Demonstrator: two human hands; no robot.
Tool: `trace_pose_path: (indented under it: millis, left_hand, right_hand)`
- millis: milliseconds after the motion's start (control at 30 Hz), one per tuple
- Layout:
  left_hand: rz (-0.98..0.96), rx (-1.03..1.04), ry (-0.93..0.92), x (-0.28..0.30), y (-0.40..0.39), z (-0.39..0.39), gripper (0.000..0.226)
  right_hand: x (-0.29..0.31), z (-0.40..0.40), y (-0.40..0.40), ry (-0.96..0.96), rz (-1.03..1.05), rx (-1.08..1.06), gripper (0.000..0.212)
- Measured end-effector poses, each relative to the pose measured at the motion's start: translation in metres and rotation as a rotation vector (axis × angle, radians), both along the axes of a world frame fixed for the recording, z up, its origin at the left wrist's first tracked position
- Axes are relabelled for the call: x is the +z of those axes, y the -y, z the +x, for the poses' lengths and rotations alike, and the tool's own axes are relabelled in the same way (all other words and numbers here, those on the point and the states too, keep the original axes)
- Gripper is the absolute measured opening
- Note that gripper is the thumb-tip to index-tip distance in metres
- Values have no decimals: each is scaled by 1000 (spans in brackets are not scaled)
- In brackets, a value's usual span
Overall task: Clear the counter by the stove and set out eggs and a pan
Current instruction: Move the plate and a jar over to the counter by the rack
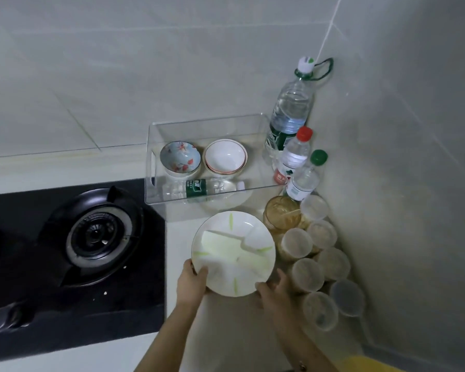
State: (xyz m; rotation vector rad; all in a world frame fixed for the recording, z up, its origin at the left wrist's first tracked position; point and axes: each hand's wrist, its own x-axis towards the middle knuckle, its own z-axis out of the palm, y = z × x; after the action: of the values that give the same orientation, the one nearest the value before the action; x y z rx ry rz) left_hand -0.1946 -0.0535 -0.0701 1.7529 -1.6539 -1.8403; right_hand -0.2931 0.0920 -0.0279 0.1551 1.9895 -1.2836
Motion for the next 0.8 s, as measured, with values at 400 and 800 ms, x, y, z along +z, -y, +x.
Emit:
trace_pose_path:
  millis: [400,800]
  left_hand:
    - [87,107,-258,50,-21,30,48]
    - [65,151,-404,104,-36,68,37]
  right_hand:
    - [1,-15,5,100,-171,-48,5]
    - [50,-23,22,185,-348,145,37]
